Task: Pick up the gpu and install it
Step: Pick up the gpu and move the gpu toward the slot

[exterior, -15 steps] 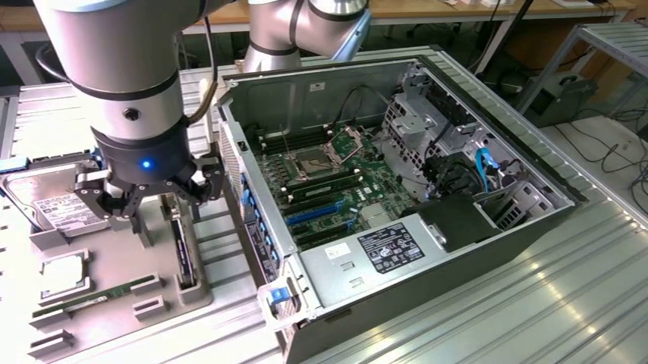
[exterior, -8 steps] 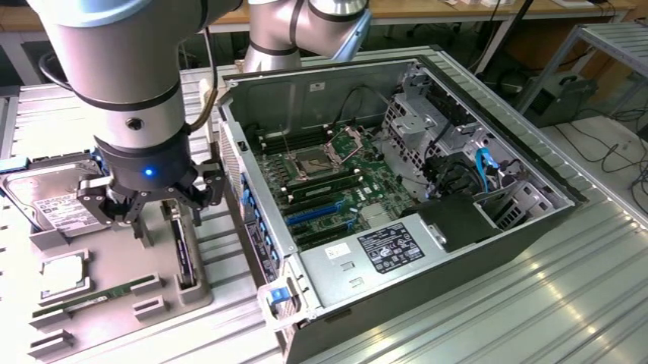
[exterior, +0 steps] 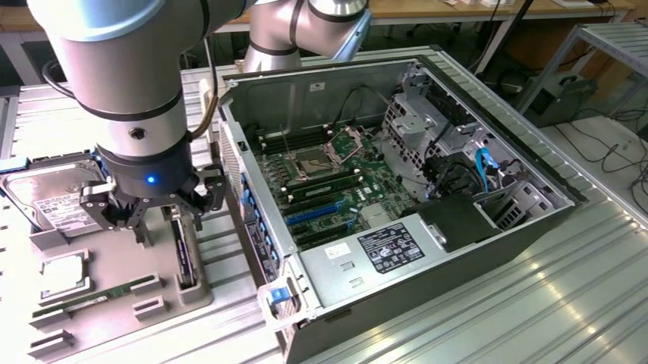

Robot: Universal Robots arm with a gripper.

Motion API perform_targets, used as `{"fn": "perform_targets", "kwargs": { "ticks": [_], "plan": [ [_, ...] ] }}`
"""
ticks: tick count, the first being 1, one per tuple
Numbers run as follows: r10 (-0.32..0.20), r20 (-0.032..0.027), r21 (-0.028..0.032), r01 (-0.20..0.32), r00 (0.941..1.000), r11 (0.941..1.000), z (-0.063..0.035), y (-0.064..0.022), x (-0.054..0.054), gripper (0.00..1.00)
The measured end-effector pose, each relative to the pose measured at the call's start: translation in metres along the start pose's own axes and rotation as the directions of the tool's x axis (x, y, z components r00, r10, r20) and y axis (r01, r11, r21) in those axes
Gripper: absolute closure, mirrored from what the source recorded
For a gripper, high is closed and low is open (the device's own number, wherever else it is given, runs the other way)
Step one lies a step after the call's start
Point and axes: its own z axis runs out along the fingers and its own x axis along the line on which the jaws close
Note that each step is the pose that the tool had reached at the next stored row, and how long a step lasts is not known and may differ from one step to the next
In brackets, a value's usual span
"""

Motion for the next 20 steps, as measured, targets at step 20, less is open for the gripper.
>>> {"fn": "perform_targets", "kwargs": {
  "ticks": [20],
  "plan": [
    [-0.002,-0.0357,0.0039,0.002,0.9994,1.0,0.0161,0.0009,-0.006,0.28]
  ]
}}
